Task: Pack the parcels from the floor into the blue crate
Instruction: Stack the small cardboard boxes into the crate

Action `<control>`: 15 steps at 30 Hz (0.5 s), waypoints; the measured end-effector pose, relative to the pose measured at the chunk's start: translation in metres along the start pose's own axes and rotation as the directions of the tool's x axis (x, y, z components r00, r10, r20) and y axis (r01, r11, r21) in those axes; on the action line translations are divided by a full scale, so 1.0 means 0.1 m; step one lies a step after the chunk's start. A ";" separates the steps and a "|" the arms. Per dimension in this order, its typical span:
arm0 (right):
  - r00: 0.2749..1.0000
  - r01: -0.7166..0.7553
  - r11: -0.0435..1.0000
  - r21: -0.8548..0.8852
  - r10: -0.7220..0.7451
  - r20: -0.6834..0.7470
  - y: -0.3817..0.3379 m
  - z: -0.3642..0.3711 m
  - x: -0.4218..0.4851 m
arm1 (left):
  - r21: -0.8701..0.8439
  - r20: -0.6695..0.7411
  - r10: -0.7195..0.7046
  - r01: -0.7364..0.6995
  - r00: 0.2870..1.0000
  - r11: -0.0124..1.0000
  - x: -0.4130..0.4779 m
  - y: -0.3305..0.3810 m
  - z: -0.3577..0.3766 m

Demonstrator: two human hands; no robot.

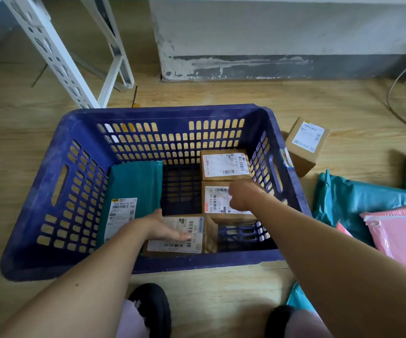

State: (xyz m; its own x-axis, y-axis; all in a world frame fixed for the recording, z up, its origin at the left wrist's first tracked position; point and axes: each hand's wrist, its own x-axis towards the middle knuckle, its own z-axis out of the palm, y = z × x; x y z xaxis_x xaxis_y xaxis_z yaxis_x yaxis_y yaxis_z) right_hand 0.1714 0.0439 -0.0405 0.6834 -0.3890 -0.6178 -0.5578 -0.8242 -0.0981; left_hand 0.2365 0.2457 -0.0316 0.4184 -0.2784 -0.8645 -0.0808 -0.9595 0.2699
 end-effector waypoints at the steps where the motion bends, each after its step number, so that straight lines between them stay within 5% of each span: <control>1: 1.000 -0.026 1.000 -0.005 0.026 0.004 0.02 0.01 0.00 | 0.044 -0.017 -0.021 0.022 1.000 0.999 0.04 0.01 0.03; 9: 0.988 -0.059 0.996 0.065 0.049 0.144 0.13 0.10 0.07 | 0.276 -0.078 -0.057 0.077 0.995 0.958 0.20 0.18 0.06; 15: 0.993 0.014 0.981 -0.192 0.009 0.118 0.26 0.19 -0.02 | 0.274 -0.146 -0.071 0.110 0.987 0.955 0.17 0.26 0.12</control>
State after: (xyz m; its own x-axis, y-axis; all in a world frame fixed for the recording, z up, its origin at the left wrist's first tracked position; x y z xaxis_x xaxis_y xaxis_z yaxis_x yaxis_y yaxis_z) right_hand 0.1468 0.0314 -0.0562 0.6183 -0.3448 -0.7062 -0.4472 -0.8933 0.0446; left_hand 0.2310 0.2160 -0.0439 0.5505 -0.1999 -0.8106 -0.2792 -0.9591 0.0469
